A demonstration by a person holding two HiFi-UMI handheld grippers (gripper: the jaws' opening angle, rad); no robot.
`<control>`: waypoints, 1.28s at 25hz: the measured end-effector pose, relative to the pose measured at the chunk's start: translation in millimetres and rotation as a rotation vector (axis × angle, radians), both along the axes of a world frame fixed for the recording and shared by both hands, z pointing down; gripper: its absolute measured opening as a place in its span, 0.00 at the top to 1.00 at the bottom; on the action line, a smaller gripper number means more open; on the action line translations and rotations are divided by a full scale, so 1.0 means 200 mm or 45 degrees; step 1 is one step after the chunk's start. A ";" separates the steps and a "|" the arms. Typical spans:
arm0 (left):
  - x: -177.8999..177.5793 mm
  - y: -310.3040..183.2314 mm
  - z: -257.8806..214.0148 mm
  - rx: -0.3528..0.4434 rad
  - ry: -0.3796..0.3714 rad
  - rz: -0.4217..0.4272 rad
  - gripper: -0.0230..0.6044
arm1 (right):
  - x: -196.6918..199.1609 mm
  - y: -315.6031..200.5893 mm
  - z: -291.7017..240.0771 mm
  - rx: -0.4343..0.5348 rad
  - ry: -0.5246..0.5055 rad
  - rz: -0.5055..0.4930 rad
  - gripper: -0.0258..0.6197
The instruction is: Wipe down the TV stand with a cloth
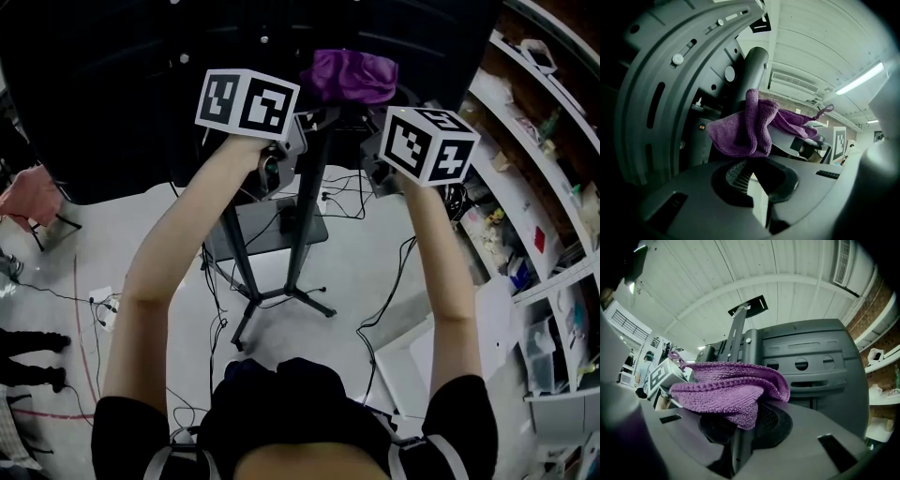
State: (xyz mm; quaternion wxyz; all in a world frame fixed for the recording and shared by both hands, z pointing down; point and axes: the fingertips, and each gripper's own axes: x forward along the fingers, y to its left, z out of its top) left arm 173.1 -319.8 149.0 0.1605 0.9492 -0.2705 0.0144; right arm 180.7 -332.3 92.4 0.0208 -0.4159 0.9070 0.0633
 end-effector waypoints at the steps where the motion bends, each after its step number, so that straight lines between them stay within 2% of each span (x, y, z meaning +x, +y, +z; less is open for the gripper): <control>1: 0.00 0.00 0.02 -0.006 -0.002 -0.002 0.95 | 0.00 0.00 0.03 -0.008 0.002 0.000 0.86; 12: -0.01 0.01 0.28 -0.055 -0.048 -0.039 0.95 | -0.02 0.00 0.29 -0.063 0.041 -0.002 0.86; 23: -0.04 0.04 0.61 -0.141 -0.040 -0.078 0.95 | -0.06 0.02 0.64 -0.109 0.090 0.018 0.86; 32: -0.03 0.04 0.88 -0.223 -0.044 -0.133 0.95 | -0.04 0.02 0.93 -0.217 0.079 0.005 0.86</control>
